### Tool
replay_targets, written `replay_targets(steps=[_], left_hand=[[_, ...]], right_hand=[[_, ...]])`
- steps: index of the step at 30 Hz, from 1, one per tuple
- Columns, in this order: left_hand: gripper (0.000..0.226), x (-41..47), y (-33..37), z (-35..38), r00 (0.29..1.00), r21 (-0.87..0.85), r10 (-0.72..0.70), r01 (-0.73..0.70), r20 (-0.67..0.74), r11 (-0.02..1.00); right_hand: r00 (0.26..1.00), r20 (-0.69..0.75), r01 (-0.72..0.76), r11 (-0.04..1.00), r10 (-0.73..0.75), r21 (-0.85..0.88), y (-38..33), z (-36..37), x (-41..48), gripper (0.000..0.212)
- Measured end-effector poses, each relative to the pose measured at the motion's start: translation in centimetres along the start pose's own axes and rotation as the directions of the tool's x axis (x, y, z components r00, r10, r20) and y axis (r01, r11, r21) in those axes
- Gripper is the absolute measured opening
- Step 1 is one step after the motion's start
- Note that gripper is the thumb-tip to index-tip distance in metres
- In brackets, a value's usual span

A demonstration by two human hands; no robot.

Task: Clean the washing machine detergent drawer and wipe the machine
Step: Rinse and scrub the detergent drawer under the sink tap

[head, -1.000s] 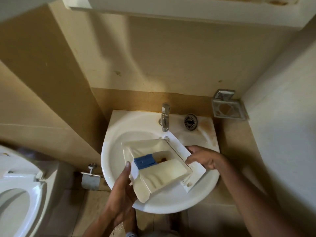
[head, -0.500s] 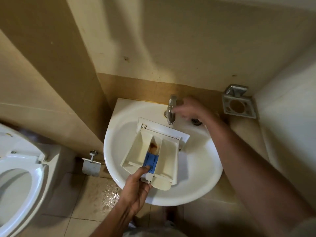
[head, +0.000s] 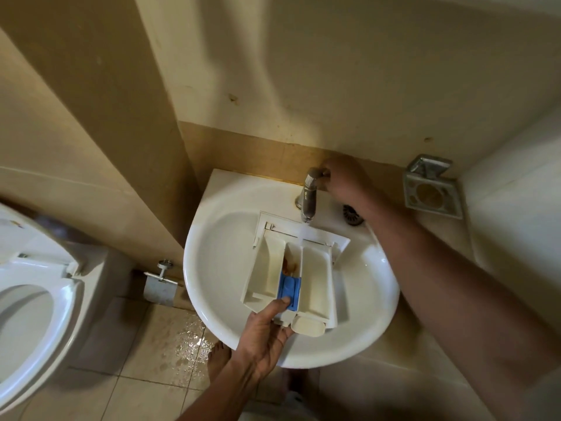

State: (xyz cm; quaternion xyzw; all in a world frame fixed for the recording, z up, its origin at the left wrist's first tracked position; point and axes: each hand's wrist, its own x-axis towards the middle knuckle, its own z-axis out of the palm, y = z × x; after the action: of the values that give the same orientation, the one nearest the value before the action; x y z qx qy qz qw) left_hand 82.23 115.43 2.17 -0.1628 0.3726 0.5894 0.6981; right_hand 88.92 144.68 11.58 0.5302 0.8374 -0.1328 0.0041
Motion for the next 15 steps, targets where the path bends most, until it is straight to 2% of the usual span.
replay_targets(steps=[1, 2, 3, 4, 5, 6, 7, 8, 10, 13, 15], left_hand=[[0.060, 0.0, 0.0, 0.0, 1.000, 0.012, 0.004, -0.004, -0.003, 1.000], [0.059, 0.1, 0.0, -0.1, 1.000, 0.019, 0.007, -0.007, -0.010, 1.000], [0.059, 0.1, 0.0, -0.1, 1.000, 0.018, 0.007, -0.007, -0.014, 1.000], [0.058, 0.1, 0.0, -0.1, 1.000, 0.016, 0.008, -0.008, -0.017, 1.000], [0.059, 0.1, 0.1, -0.1, 1.000, 0.012, 0.007, -0.007, -0.022, 1.000], [0.060, 0.2, 0.1, -0.2, 1.000, 0.009, 0.002, -0.002, -0.025, 1.000], [0.061, 0.3, 0.2, -0.2, 1.000, 0.009, -0.003, 0.003, -0.023, 1.000], [0.061, 0.4, 0.3, -0.3, 1.000, 0.008, -0.005, 0.005, -0.026, 1.000], [0.057, 0.4, 0.5, -0.4, 1.000, 0.015, -0.016, 0.016, -0.021, 1.000], [0.048, 0.4, 0.8, -0.7, 0.999, 0.031, -0.048, 0.048, 0.006, 0.998], [0.058, 0.7, 1.0, -1.1, 0.997, 0.030, -0.071, 0.071, 0.014, 0.997]], right_hand=[[0.989, -0.102, -0.097, 0.988, 0.110, 0.122, 0.2, 1.1, -1.0, 0.025], [0.947, -0.183, -0.198, 0.929, 0.264, 0.313, 0.1, 2.5, -2.4, 0.028], [0.882, -0.196, -0.265, 0.794, 0.429, 0.547, -0.4, 4.1, -4.2, 0.026], [0.811, -0.087, -0.311, 0.552, 0.579, 0.774, -1.2, 5.7, -6.0, 0.022], [0.747, 0.137, -0.351, 0.212, 0.651, 0.912, -2.2, 7.2, -7.8, 0.021], [0.705, 0.378, -0.378, -0.133, 0.599, 0.916, -3.1, 8.4, -9.2, 0.020], [0.690, 0.549, -0.376, -0.415, 0.472, 0.829, -3.7, 9.4, -10.2, 0.017], [0.687, 0.638, -0.367, -0.592, 0.349, 0.718, -4.0, 10.3, -10.6, 0.015], [0.703, 0.681, -0.348, -0.734, 0.208, 0.584, -3.7, 11.2, -10.2, 0.020], [0.744, 0.667, -0.345, -0.837, 0.032, 0.425, -3.1, 11.9, -8.5, 0.019], [0.746, 0.661, -0.379, -0.866, -0.077, 0.327, -2.9, 12.4, -7.6, 0.019]])
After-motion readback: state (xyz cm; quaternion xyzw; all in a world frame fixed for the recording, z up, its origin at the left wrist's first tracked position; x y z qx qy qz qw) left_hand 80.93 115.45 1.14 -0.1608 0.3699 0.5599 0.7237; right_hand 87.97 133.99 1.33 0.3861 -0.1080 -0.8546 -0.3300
